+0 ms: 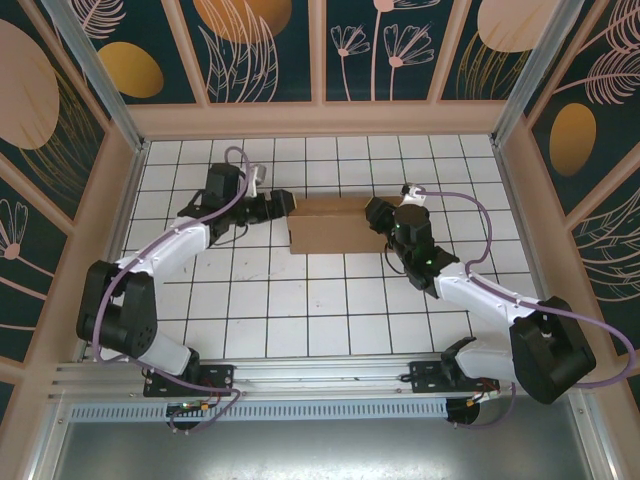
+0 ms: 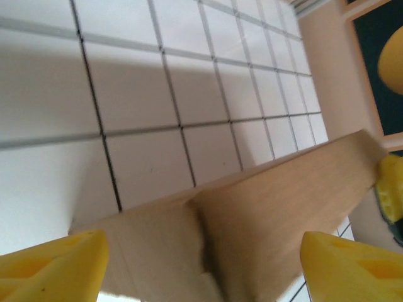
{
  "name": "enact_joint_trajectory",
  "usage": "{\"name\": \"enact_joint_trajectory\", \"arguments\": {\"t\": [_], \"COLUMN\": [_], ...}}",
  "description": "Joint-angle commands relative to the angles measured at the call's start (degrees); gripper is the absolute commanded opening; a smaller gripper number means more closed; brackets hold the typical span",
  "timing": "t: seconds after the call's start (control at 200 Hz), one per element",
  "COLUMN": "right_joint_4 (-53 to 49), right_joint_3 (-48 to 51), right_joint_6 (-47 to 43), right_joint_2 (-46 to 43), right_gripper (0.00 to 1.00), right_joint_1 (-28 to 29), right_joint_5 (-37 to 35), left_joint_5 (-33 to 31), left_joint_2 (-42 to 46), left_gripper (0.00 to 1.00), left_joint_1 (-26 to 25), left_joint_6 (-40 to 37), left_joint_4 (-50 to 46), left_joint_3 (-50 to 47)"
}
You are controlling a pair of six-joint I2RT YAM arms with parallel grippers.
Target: Fold the paper box
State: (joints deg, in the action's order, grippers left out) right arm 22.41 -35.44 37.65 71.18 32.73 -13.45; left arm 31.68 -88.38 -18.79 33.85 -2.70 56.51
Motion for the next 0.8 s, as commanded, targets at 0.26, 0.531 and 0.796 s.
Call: {"name": "enact_joint_trajectory", "arguments": {"t": [0.26,0.531,0.796], "right_joint_4": [-18.0,-19.3,-21.5], "right_joint_3": [0.8,-6.9,-10.2], "right_joint_6": [-1.2,-2.8,-1.2], "right_joint_2": [2.1,-3.6,-10.7], "right_gripper": [0.31,0.60,0.71], "right_joint_1": [-0.1,-3.4,-12.7], "right_joint_5": [0.5,10.1,14.9], "left_joint_5": [-2.1,-3.5,-4.3], "left_joint_2": [-5.1,-7.6,-9.2], "left_gripper": [0.33,0.23,0.22], "left_joint_1": [-0.3,-0.3,-0.4], "left_joint_6": [-0.9,-2.1,-3.3], "left_joint_4": [-1.0,-3.7,-6.3], "left_joint_3": [-7.0,-5.2,-3.4]}}
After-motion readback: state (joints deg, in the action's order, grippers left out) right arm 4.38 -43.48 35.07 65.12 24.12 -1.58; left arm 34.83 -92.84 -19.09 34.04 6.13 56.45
